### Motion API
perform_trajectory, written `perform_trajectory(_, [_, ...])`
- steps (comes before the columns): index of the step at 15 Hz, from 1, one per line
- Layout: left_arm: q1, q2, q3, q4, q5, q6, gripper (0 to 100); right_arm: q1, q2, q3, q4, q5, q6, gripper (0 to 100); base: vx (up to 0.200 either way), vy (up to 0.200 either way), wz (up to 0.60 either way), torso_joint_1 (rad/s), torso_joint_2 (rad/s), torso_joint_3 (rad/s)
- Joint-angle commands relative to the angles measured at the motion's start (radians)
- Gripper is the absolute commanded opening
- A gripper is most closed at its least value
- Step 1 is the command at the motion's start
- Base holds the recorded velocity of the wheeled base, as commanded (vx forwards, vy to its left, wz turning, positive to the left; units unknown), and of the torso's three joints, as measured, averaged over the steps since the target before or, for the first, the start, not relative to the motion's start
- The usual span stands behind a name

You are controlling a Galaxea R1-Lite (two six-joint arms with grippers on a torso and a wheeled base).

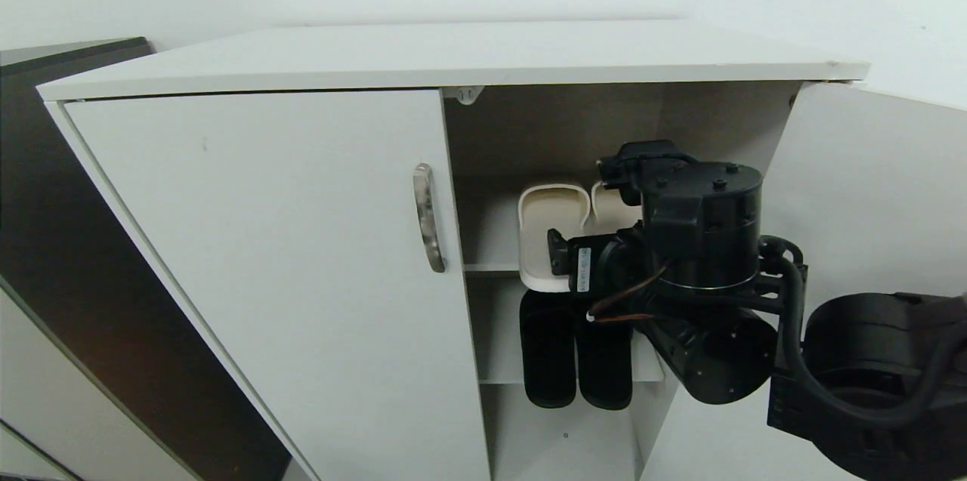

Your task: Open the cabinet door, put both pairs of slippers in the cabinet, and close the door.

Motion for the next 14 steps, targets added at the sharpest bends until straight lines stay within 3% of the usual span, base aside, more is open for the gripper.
perform_trajectory(1, [0.0,0.001,0.0,0.0,0.001,0.001,0,0.009,-0.007,0.012,0.001,0.0,0.0,0,0.0,0.0,0.0,0.0,0.0,0.0])
perform_trajectory(13, [0.0,0.001,0.0,0.0,0.001,0.002,0,0.014,0.024,0.047,-0.001,0.0,-0.003,0,0.0,0.0,0.0,0.0,0.0,0.0])
perform_trajectory(14, [0.0,0.001,0.0,0.0,0.001,0.002,0,0.014,0.025,0.047,-0.001,0.0,-0.003,0,-0.2,0.0,0.0,0.002,0.0,0.002])
